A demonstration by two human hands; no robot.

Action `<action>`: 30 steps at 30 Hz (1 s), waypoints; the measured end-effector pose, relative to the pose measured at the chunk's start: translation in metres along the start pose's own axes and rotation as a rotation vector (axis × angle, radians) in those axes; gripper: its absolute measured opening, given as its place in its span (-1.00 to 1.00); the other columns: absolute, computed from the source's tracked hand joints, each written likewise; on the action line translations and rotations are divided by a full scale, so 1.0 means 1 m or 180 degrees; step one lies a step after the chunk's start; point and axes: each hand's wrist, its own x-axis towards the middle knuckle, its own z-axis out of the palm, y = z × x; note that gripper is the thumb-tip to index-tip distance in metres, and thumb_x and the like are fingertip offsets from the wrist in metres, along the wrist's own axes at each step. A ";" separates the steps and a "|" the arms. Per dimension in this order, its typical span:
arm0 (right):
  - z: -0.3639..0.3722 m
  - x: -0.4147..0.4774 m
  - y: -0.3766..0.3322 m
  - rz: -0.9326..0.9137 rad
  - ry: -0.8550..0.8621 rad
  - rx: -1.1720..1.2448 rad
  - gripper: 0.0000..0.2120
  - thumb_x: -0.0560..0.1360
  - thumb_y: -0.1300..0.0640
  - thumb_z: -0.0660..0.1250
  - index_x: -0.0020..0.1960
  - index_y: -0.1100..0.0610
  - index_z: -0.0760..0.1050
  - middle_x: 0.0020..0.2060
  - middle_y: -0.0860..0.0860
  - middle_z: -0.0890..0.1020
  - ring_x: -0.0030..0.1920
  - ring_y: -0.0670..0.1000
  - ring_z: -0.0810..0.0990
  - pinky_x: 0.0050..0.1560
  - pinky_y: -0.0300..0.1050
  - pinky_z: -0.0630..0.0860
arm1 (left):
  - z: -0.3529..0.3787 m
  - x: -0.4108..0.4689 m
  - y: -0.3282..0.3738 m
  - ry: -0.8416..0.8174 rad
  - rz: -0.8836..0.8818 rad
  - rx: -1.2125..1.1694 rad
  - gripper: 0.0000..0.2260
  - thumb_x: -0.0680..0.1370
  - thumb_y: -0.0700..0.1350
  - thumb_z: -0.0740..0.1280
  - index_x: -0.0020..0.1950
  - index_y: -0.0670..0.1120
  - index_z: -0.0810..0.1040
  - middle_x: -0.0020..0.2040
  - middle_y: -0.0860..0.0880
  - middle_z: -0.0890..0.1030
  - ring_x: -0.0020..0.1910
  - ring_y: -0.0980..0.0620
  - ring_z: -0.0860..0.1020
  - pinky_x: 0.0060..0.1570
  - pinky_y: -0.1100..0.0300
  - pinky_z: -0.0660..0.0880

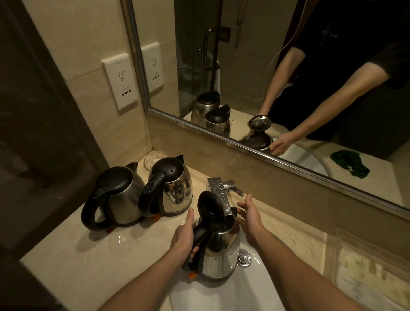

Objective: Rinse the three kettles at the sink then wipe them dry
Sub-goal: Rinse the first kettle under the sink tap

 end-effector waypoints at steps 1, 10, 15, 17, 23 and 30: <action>0.000 0.001 0.000 0.0000 -0.0004 0.0005 -0.40 0.59 -0.28 0.01 0.30 0.19 0.41 0.15 0.08 0.48 0.16 0.13 0.44 0.27 0.06 0.31 | 0.000 0.001 -0.001 -0.0010 0.0002 0.0007 -0.19 0.54 0.48 -0.05 0.01 -0.23 0.60 -0.55 -0.03 0.44 -0.63 0.05 0.41 -0.52 0.24 0.38; 0.001 0.002 0.000 -0.0014 0.0027 -0.0031 -0.44 0.59 -0.29 0.02 0.20 0.17 0.44 0.11 0.10 0.51 0.20 0.18 0.48 0.22 0.07 0.36 | -0.001 -0.002 -0.001 -0.0030 0.0044 0.0045 -0.28 0.54 0.48 -0.05 -0.25 -0.14 0.49 -0.56 -0.02 0.42 -0.63 0.05 0.39 -0.49 0.23 0.38; 0.001 0.005 0.002 -0.0037 0.0047 -0.0021 -0.42 0.58 -0.29 0.03 0.22 0.18 0.44 0.15 0.11 0.51 0.25 0.18 0.46 0.32 0.08 0.35 | -0.002 0.001 -0.002 0.0012 0.0047 0.0019 -0.25 0.52 0.50 -0.03 -0.12 -0.16 0.58 -0.51 -0.04 0.47 -0.57 0.02 0.45 -0.49 0.22 0.38; 0.001 0.004 0.002 -0.0039 0.0051 -0.0009 -0.41 0.59 -0.28 0.03 0.26 0.19 0.44 0.15 0.11 0.51 0.22 0.15 0.46 0.31 0.05 0.36 | -0.002 0.001 -0.003 -0.0005 0.0051 0.0042 -0.26 0.51 0.50 -0.04 -0.18 -0.15 0.54 -0.52 -0.05 0.46 -0.59 0.02 0.43 -0.49 0.22 0.38; 0.002 0.001 0.000 -0.0012 0.0085 0.0033 -0.45 0.60 -0.26 0.04 0.21 0.20 0.44 0.10 0.11 0.52 0.10 0.11 0.49 0.08 -0.03 0.38 | -0.002 -0.001 -0.003 -0.0034 0.0084 0.0079 -0.26 0.52 0.50 -0.06 -0.27 -0.14 0.47 -0.54 -0.06 0.43 -0.61 0.01 0.39 -0.48 0.22 0.37; 0.001 0.001 0.000 0.0022 0.0077 -0.0009 -0.45 0.59 -0.27 0.03 0.20 0.18 0.44 0.09 0.10 0.51 0.11 0.13 0.47 0.10 0.00 0.37 | -0.002 -0.001 -0.004 -0.0061 0.0096 0.0102 -0.28 0.53 0.49 -0.07 -0.27 -0.14 0.45 -0.56 -0.04 0.41 -0.62 0.03 0.39 -0.48 0.21 0.38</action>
